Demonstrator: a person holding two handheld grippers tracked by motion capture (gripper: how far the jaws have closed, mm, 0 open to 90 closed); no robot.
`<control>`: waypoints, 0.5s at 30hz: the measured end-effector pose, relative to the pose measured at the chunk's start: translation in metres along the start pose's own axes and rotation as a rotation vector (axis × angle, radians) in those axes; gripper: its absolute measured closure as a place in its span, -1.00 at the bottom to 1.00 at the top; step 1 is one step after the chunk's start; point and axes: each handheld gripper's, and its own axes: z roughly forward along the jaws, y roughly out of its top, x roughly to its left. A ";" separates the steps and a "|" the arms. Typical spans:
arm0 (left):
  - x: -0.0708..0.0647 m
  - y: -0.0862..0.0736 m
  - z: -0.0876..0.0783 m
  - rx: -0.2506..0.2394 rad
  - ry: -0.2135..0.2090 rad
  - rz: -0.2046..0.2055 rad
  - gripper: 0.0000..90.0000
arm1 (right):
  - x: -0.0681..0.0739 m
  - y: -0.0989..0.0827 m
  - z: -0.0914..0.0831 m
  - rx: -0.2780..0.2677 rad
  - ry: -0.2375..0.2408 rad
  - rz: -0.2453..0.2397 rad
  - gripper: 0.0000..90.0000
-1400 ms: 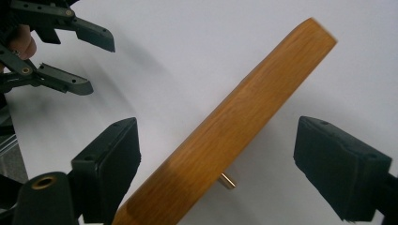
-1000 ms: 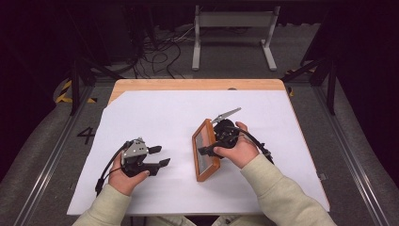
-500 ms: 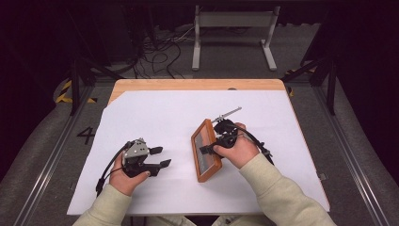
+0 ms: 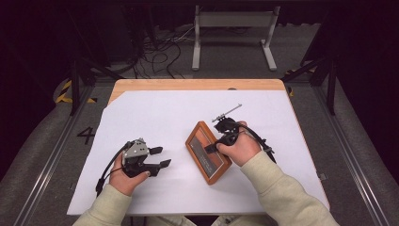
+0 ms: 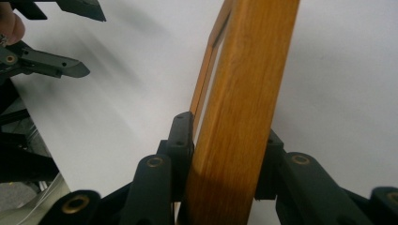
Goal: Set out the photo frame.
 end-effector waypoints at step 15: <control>0.001 -0.004 -0.007 -0.008 0.017 -0.016 -0.07 | 0.005 0.028 -0.034 0.023 0.007 -0.244 0.58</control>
